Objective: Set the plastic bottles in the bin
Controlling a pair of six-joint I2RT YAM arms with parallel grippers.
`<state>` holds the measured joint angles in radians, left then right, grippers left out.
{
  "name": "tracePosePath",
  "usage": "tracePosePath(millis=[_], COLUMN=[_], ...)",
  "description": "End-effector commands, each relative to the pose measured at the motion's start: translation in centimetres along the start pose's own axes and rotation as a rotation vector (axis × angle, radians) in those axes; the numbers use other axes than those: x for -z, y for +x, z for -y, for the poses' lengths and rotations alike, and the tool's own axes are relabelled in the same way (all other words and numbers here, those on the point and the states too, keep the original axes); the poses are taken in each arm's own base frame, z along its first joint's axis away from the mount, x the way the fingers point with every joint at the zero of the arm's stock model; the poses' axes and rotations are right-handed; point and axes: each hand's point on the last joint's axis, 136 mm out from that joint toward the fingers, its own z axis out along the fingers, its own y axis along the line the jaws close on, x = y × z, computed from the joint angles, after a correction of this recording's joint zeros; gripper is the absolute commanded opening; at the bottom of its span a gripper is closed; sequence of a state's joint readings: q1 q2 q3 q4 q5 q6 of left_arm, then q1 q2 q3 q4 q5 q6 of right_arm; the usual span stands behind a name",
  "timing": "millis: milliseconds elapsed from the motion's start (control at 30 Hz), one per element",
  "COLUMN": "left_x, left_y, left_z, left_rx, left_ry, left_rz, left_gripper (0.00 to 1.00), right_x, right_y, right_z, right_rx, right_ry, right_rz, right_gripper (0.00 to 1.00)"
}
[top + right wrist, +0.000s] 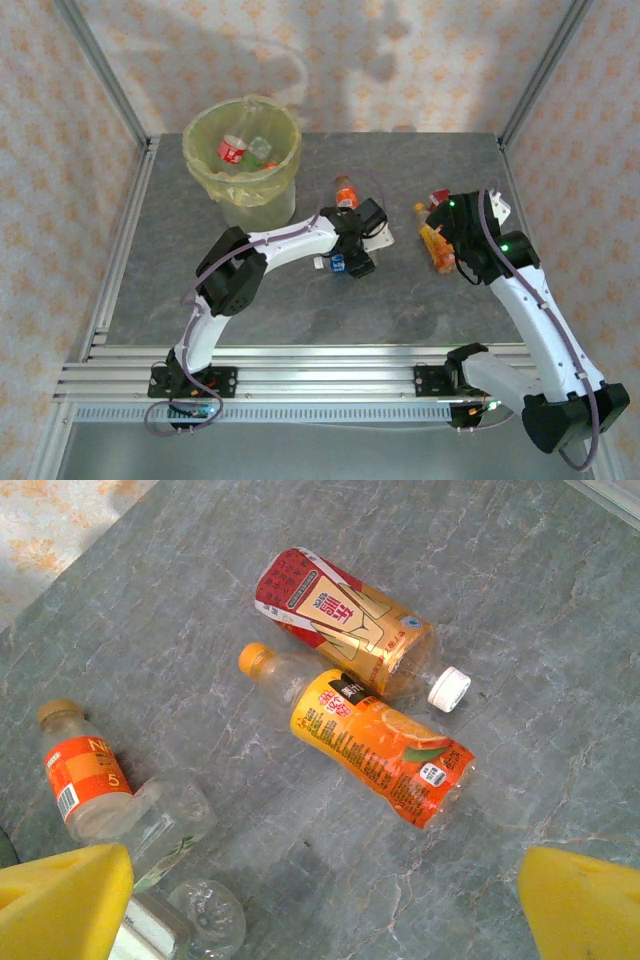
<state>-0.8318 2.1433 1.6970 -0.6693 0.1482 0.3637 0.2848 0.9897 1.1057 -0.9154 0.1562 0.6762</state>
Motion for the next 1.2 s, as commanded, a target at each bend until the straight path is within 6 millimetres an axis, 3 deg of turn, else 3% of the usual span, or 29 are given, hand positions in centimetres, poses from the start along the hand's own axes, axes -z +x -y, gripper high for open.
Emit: tracePosePath(millis=[0,500,767,1000,1167], left_x=[-0.9,-1.9,-3.5,-3.4,-3.2], left_y=[1.5,2.5,3.5,3.5,3.3], left_z=[0.9,3.2,2.7,2.9,2.9], left_rx=[0.004,-0.004,-0.007,-0.008,-0.006], left_ry=[0.004,0.017,-0.015,-0.006,-0.004], left_rz=[-0.056,-0.086,-0.129,-0.126,-0.122], left_gripper=[0.73,0.67,0.74,0.80,0.74], right_x=[0.0,-0.4,-0.4,-0.4,-0.3], right_y=[-0.1,0.1,0.1,0.0,-0.1], right_z=[0.1,0.1,0.2,0.1,0.0], right_rx=[-0.001,0.000,0.000,0.001,0.000], right_ry=[-0.004,-0.003,0.001,-0.001,-0.004], right_rz=[0.012,0.004,0.006,0.011,0.011], right_gripper=[0.99,0.99,0.99,0.99,0.99])
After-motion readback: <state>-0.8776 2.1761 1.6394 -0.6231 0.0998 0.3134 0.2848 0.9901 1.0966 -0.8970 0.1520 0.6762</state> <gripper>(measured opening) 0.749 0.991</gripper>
